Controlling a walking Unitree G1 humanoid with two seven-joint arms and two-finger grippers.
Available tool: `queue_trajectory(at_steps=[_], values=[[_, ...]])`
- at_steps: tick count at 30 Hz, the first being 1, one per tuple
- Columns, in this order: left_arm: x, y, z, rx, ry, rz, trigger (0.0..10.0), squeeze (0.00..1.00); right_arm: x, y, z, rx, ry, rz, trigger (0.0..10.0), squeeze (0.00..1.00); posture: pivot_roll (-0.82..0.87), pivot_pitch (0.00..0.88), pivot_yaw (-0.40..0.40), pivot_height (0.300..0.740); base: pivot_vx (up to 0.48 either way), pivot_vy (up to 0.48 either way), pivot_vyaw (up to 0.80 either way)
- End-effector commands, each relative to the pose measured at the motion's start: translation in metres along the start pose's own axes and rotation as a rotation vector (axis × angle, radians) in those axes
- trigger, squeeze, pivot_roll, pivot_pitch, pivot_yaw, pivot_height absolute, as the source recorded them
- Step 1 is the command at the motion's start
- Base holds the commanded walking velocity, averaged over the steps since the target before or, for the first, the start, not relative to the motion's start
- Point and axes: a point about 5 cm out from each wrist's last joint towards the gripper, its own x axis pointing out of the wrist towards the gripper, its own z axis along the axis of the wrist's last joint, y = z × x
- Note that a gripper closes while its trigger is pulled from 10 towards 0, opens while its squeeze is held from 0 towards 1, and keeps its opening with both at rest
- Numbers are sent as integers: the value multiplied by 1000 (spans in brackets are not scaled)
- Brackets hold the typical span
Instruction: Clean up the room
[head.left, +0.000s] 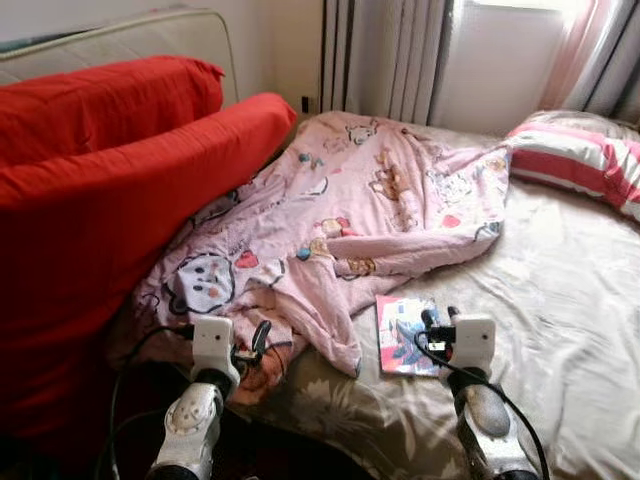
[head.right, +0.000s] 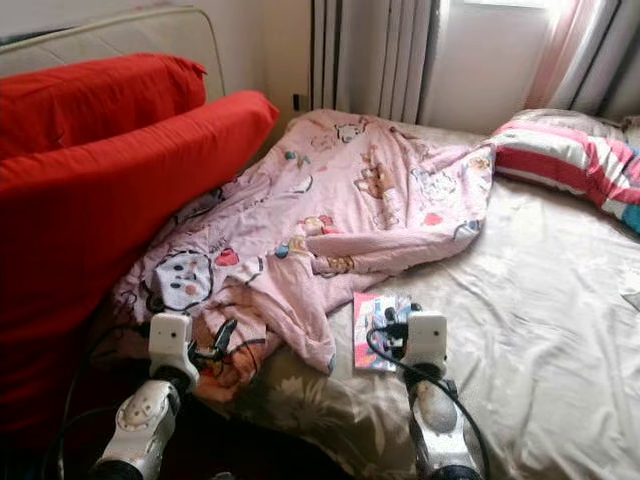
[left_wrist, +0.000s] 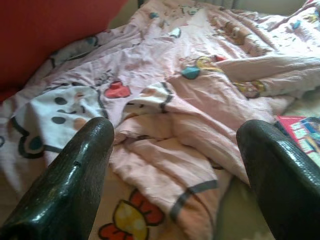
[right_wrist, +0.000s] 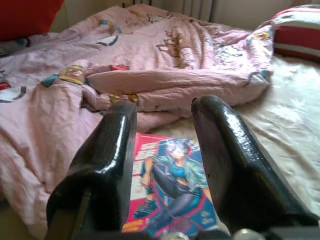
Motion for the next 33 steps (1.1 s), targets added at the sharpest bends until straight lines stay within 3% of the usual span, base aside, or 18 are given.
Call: queue_trajectory(at_steps=[1, 26, 33], values=[[1, -1, 1, -1, 0, -4, 10000, 0, -1, 0, -2, 3, 6, -1, 10000, 0, -7, 86, 20, 603, 277, 0, 0], [1, -1, 1, 1, 1, -10, 10000, 0, -1, -2, -4, 40, 27, -23, 10000, 0, -8, 79, 24, 603, 290, 0, 0], [1, -3, 1, 0, -7, -16, 10000, 0, -1, 0, -7, 24, 59, -2, 10000, 0, -10, 70, 27, 603, 0, 0, 0]])
